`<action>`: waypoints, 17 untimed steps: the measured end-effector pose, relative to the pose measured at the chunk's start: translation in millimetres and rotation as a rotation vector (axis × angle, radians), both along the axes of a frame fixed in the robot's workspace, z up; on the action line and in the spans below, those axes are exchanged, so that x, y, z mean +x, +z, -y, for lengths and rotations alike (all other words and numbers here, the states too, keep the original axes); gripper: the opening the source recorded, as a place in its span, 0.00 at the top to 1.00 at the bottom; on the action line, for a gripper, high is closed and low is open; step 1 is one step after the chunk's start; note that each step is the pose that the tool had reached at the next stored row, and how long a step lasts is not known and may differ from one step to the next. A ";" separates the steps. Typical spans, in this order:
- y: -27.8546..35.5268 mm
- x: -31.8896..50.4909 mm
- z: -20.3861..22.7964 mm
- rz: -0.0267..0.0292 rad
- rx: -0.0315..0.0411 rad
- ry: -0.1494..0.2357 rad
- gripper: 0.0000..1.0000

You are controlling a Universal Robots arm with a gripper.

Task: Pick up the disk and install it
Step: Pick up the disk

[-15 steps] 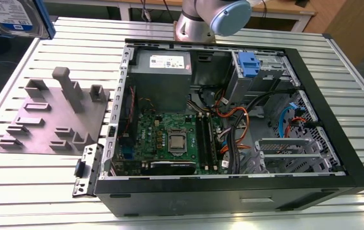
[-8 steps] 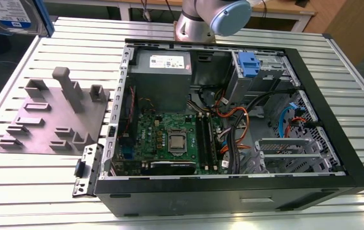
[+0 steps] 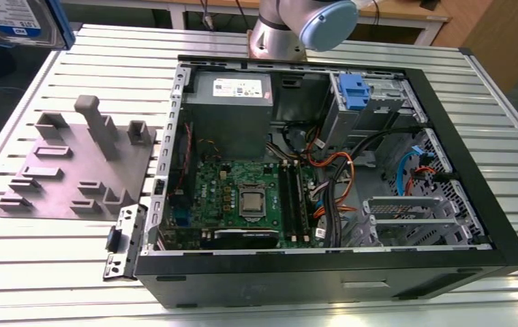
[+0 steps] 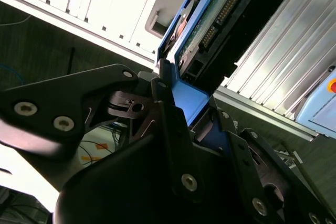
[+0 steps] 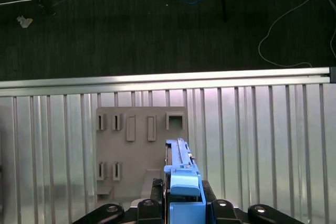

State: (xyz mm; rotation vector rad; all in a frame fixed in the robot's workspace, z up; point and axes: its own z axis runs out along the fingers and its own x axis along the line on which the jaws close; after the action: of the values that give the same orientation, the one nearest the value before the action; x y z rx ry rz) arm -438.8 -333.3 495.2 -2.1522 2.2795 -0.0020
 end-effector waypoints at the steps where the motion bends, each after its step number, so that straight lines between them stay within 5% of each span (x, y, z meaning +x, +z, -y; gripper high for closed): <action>1: 0.1 0.0 1.9 -0.0001 0.0000 0.000 0.64; 8: 0.0 0.0 15.9 0.0000 0.0000 0.000 0.64; 17: 0.0 3.6 16.0 -0.0001 0.0002 0.000 0.64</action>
State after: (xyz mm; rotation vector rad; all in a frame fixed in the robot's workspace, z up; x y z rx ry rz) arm -435.2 -349.3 495.2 -2.1520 2.2795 -0.0017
